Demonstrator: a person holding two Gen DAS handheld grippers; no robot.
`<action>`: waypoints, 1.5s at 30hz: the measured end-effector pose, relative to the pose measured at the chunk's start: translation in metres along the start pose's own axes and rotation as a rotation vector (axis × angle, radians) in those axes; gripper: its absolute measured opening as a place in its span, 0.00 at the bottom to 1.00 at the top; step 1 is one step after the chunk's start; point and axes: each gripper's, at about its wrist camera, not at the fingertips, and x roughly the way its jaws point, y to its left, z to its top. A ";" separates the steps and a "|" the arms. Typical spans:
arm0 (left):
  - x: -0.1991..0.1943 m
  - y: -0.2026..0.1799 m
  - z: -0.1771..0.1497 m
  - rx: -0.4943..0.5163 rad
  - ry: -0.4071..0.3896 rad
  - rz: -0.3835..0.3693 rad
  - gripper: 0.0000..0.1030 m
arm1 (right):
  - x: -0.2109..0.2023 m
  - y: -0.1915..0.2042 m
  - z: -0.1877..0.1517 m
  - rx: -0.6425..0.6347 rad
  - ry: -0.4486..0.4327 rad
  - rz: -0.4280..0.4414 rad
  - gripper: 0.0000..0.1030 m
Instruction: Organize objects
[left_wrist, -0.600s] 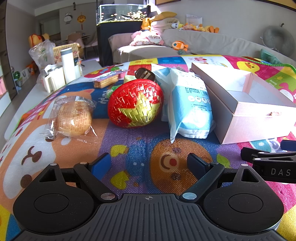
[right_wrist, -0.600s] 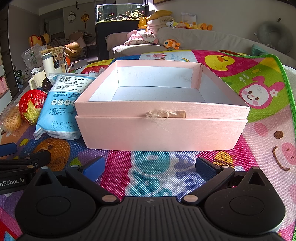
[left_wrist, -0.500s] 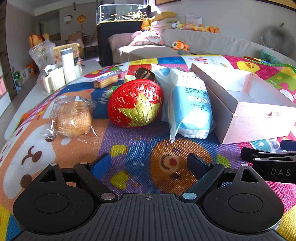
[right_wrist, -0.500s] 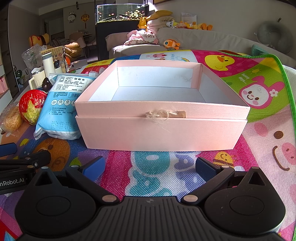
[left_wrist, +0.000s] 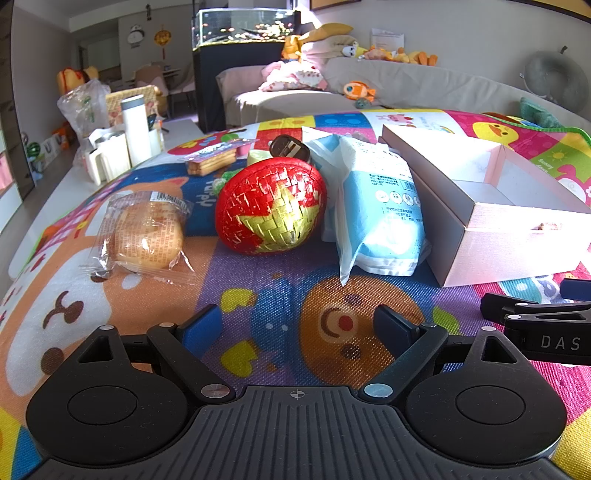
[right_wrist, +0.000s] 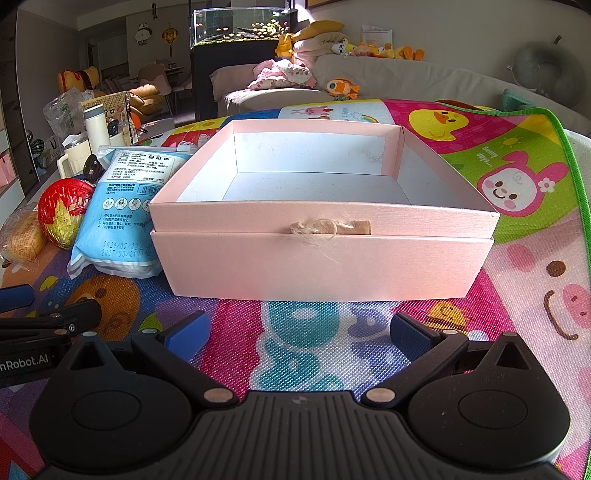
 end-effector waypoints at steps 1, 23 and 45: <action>0.000 0.000 0.000 0.000 0.000 0.000 0.91 | 0.000 0.000 0.000 0.000 0.000 0.000 1.00; 0.001 -0.003 0.000 0.008 0.001 0.013 0.92 | 0.000 0.000 0.001 0.000 0.001 0.000 1.00; -0.042 0.067 0.025 -0.053 -0.213 0.039 0.88 | 0.003 -0.004 -0.001 -0.020 0.012 0.025 1.00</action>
